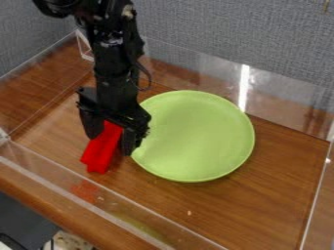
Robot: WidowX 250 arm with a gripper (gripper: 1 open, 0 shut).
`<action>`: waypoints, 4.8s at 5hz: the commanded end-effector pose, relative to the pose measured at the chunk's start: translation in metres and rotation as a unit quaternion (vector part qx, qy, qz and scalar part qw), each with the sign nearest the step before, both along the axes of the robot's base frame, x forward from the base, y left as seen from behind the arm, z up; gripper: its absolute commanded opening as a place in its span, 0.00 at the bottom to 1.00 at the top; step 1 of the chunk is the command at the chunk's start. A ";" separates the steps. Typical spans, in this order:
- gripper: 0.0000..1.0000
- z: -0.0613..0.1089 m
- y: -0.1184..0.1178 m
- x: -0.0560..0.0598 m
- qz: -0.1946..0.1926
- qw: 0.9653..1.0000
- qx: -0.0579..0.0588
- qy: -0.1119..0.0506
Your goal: Put the red object on the right side
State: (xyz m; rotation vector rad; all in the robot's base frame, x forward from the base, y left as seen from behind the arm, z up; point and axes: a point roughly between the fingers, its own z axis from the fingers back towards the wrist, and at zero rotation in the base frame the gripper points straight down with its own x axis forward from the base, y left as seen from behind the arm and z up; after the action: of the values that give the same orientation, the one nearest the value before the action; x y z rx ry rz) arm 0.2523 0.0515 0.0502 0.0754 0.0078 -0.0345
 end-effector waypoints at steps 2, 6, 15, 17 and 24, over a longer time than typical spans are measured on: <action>1.00 0.009 0.001 0.011 -0.041 0.999 0.008 -0.021; 0.00 -0.001 -0.016 0.004 0.020 0.999 0.016 -0.032; 0.00 0.068 -0.121 0.066 -0.091 0.992 -0.008 -0.083; 0.00 0.032 -0.136 0.048 -0.102 0.993 -0.025 -0.058; 0.00 0.067 -0.102 0.054 -0.037 0.994 -0.017 -0.105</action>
State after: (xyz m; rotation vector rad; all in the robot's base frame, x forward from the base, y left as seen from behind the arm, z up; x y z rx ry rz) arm 0.3029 -0.0476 0.0979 0.0557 -0.1401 -0.0943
